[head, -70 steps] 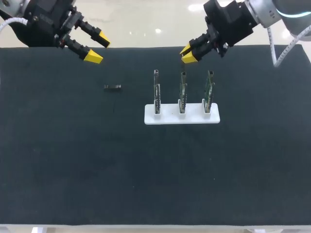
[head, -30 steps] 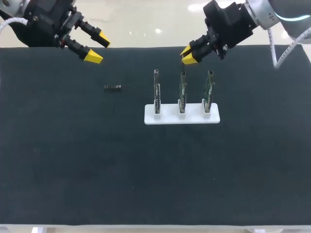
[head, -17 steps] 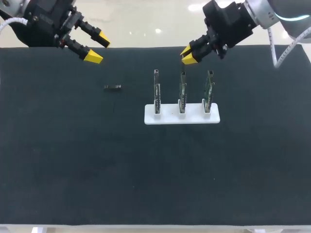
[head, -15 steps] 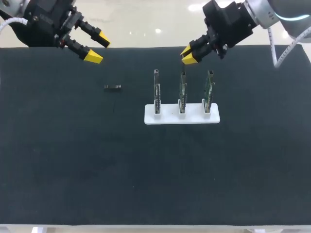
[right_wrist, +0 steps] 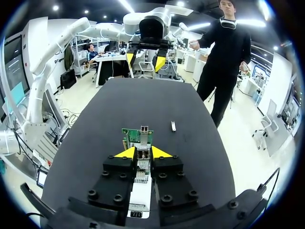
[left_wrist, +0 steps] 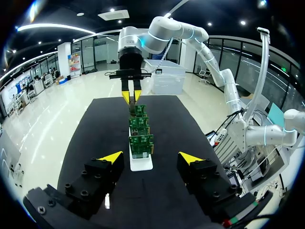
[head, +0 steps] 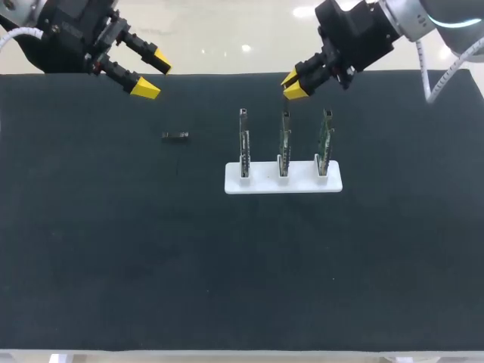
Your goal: Pick up the optical module with the left hand, and insert it into the network port with the right hand.
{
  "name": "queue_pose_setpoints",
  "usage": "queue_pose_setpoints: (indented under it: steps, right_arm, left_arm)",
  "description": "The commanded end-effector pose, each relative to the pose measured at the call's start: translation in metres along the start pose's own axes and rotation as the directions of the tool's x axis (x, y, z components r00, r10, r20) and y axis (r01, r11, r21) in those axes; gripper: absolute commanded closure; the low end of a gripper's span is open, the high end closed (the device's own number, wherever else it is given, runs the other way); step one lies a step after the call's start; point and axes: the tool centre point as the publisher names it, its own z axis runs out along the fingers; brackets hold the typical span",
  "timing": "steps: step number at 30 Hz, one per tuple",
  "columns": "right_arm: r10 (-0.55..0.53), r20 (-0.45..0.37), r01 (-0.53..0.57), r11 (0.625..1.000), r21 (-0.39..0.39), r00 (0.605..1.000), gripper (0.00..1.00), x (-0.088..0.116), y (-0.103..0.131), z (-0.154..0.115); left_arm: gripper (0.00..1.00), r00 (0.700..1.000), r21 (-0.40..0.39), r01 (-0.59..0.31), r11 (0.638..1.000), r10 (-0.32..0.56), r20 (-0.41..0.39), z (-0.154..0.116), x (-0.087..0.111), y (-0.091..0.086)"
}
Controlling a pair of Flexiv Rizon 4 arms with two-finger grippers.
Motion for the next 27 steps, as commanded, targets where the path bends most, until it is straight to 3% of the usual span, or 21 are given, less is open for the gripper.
queue_pose_setpoints:
  steps: [1,27]
  right_arm:
    - [0.002,-0.002,-0.002,1.0,-0.001,1.0,1.0,-0.0013,-0.0008,0.0]
    - [-0.004,-0.001,0.004,1.0,0.005,1.0,1.0,0.0028,0.0039,0.0026]
  left_arm:
    - [0.0,1.0,0.002,0.001,1.0,-0.001,-0.003,-0.0001,-0.0004,0.0008]
    - [0.0,1.0,0.002,0.001,1.0,-0.001,-0.003,-0.0001,-0.0004,0.0008]
